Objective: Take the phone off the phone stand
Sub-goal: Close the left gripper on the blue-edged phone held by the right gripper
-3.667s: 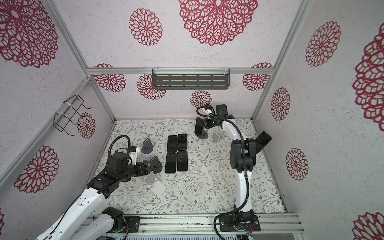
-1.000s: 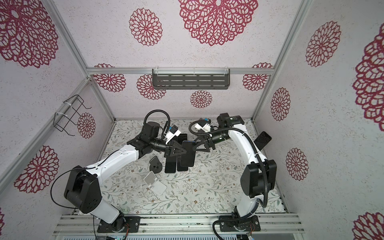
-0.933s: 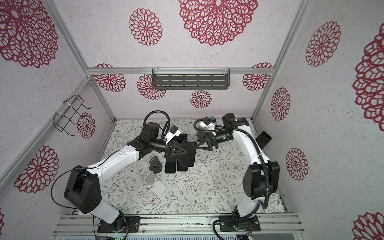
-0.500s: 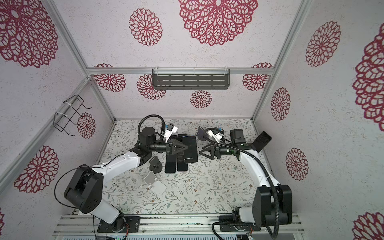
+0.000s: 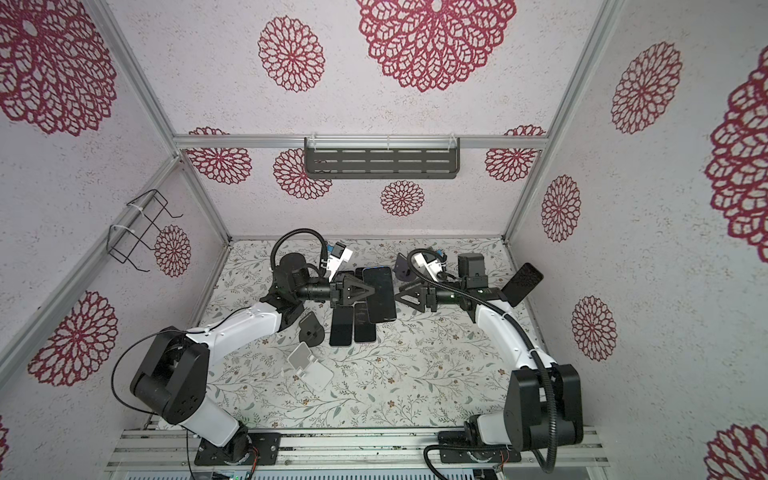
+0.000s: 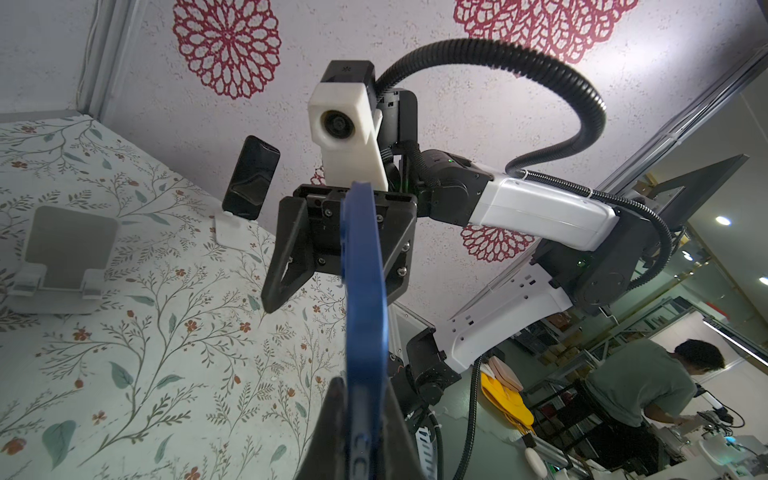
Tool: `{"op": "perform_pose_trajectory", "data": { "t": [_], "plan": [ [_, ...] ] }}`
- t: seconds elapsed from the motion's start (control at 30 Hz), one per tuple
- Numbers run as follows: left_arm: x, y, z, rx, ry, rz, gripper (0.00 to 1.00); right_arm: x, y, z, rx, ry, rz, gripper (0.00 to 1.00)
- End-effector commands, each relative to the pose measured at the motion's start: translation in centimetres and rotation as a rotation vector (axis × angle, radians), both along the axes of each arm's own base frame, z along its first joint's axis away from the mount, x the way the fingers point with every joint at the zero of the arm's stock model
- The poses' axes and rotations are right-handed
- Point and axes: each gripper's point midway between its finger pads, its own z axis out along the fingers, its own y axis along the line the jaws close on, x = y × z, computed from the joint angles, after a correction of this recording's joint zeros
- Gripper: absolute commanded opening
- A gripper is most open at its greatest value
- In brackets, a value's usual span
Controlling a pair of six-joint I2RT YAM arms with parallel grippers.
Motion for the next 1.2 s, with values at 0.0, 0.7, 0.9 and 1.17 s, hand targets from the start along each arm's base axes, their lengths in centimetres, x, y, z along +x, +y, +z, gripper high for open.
{"op": "perform_pose_trajectory", "data": {
  "t": [0.0, 0.7, 0.9, 1.17],
  "plan": [
    [-0.1, -0.7, 1.4, -0.034, -0.046, -0.011, 0.0, -1.1, 1.4, 2.4, 0.052, -0.062, 0.084, 0.61],
    [0.2, -0.7, 1.6, -0.042, -0.069, 0.001, 0.05, -1.4, 3.0, 3.4, 0.075, -0.053, 0.123, 0.11],
    [0.5, -0.5, 1.4, -0.005, -0.08, 0.03, 0.34, -1.5, 2.7, 4.1, 0.074, -0.05, 0.111, 0.04],
    [1.0, 0.9, 1.7, 0.164, -0.12, 0.135, 0.67, -1.2, 0.8, 4.5, 0.016, -0.034, 0.026, 0.0]
  ]
}}
